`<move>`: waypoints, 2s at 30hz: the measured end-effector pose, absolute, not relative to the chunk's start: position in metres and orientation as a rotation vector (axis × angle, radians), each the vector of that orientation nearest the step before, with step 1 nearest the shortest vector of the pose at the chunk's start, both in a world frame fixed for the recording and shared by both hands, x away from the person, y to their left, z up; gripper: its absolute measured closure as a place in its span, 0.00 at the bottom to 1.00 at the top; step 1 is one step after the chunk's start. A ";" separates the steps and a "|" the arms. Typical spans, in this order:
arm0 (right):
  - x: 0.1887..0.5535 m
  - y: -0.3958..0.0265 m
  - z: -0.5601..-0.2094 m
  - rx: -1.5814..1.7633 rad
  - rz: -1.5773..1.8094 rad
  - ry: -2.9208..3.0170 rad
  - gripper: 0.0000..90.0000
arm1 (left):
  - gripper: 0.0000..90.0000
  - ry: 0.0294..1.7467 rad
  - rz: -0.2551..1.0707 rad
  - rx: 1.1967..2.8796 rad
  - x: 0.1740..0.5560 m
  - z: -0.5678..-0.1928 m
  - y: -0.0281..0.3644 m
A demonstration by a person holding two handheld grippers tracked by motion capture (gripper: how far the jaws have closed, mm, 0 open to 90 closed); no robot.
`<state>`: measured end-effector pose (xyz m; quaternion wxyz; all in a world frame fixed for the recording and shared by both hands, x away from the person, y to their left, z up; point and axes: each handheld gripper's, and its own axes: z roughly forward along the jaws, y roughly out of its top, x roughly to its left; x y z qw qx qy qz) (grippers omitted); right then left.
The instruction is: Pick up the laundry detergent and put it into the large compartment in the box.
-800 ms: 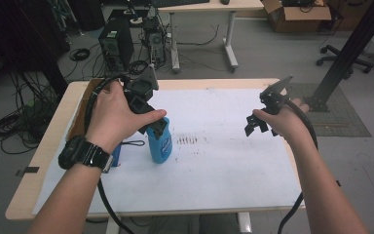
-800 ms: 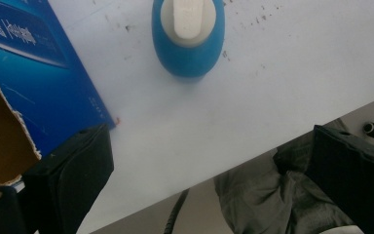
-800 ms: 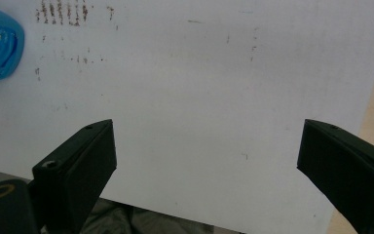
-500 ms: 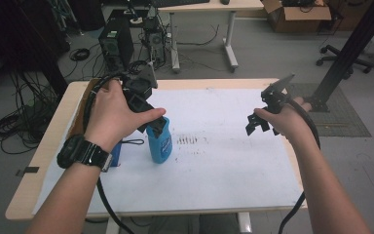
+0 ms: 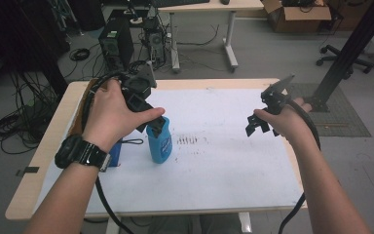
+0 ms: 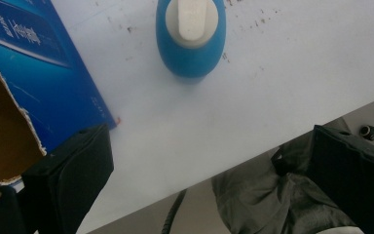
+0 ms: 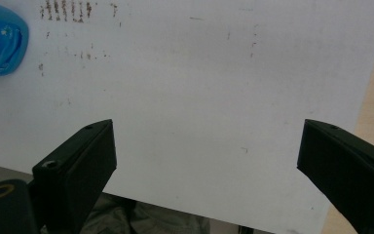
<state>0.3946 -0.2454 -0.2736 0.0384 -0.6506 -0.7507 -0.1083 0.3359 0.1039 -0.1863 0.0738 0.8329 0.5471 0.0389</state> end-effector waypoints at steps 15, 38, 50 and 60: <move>0.393 -0.245 -0.271 -1.979 -0.346 -2.316 0.08 | 0.04 1.645 0.131 2.504 0.340 -0.181 0.101; 0.394 -0.245 -0.271 -1.976 -0.340 -2.325 0.08 | 0.04 1.635 0.155 2.527 0.361 -0.181 0.093; 0.396 -0.243 -0.274 -1.959 -0.335 -2.341 0.08 | 0.04 1.654 0.149 2.547 0.382 -0.193 0.085; 0.399 -0.245 -0.278 -1.945 -0.337 -2.349 0.08 | 0.05 1.673 0.139 2.570 0.398 -0.209 0.078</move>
